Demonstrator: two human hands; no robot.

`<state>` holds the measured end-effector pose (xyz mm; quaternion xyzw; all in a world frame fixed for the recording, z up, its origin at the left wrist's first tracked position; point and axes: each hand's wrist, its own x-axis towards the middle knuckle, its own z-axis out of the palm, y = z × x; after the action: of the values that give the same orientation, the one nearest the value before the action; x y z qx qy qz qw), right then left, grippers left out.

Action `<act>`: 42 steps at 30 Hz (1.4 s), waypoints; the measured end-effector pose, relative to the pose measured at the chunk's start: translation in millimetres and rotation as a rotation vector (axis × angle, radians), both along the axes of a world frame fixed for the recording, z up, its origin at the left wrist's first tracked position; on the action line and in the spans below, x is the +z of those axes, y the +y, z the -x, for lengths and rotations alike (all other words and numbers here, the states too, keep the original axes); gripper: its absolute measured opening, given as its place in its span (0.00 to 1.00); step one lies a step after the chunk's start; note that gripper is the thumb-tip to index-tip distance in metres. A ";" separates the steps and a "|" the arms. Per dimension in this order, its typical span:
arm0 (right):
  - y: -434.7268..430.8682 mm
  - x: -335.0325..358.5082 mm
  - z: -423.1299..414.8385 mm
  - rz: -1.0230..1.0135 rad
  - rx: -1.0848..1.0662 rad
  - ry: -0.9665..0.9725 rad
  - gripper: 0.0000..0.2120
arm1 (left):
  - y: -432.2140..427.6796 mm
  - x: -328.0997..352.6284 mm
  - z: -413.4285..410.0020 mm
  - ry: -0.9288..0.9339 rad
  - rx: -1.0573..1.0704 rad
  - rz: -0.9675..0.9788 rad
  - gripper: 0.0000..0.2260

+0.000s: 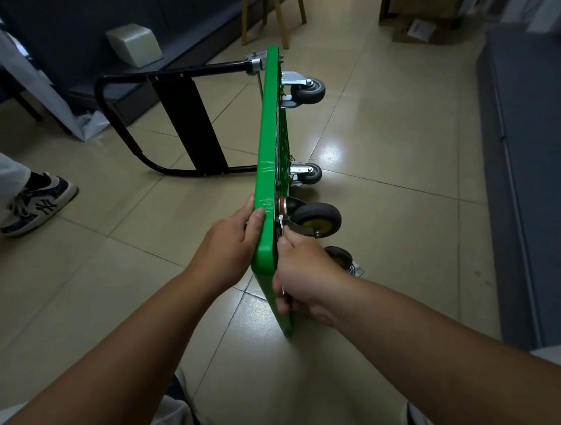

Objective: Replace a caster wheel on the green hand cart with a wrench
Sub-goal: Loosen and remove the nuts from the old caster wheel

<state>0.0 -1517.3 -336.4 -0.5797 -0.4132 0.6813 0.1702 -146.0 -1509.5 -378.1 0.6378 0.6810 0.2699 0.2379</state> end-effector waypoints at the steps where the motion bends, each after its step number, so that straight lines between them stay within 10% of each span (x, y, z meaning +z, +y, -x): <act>1: 4.9 4.1 -1.7 0.029 -0.007 0.034 0.16 | 0.1 0.2 -2.4 0.008 0.000 -0.007 0.21; 12: 48.4 32.5 -13.2 0.295 0.090 0.357 0.19 | 0.3 5.7 -7.5 0.069 0.001 0.006 0.20; 27: 40.3 25.3 -2.8 0.104 0.270 0.091 0.18 | -4.7 12.0 -18.0 0.160 0.080 0.018 0.22; 35: 14.8 0.1 -12.1 -0.082 0.178 -0.060 0.14 | -4.2 12.7 -17.4 0.140 0.068 0.044 0.22; 42: -13.9 -67.2 -16.0 -0.671 0.240 -0.352 0.28 | -7.8 14.8 -15.2 0.079 0.069 0.024 0.22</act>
<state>16.0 -1531.3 -403.6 -0.5475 -0.7005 0.4137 0.1961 -130.8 -1517.3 -363.3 0.6211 0.7146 0.2445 0.2092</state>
